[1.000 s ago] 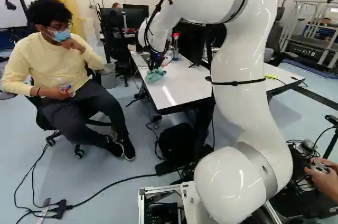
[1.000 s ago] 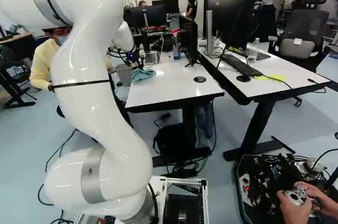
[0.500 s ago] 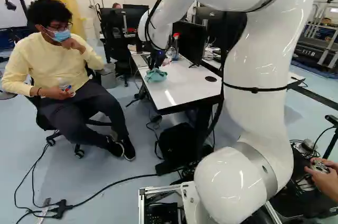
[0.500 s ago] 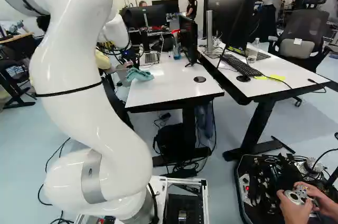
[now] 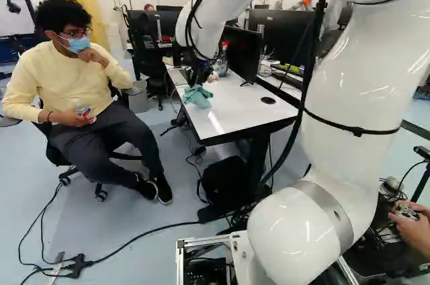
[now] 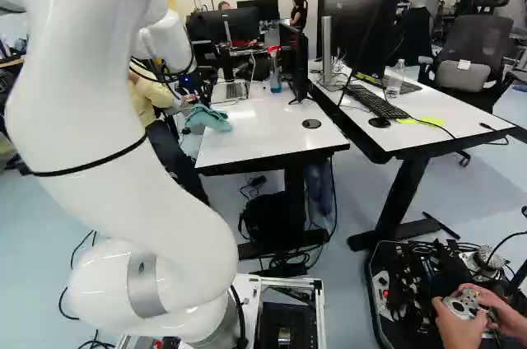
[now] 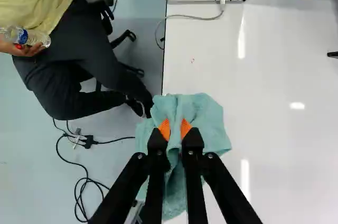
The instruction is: Clean the table with the green towel
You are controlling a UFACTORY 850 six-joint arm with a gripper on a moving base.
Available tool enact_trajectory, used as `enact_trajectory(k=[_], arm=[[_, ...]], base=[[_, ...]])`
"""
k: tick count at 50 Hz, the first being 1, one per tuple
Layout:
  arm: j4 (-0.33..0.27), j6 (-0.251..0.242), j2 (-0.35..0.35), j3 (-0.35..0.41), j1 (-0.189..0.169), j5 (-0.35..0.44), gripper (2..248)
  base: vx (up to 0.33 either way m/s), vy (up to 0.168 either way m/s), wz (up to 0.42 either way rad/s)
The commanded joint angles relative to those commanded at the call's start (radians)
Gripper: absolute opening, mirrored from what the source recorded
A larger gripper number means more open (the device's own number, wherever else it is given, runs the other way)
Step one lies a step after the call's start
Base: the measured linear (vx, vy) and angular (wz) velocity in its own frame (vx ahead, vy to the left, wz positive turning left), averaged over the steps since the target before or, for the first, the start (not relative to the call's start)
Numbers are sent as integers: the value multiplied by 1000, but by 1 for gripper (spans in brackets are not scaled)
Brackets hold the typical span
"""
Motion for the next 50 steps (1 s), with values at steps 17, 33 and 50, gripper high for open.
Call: enact_trajectory(k=[17, 33, 50], arm=[[20, 0, 60, 62, 5, 0, 41], [36, 0, 63, 65, 5, 0, 41], [40, 0, 36, 37, -33, 0, 41]], base=[[0, 0, 0], [0, 0, 0], [0, 0, 0]])
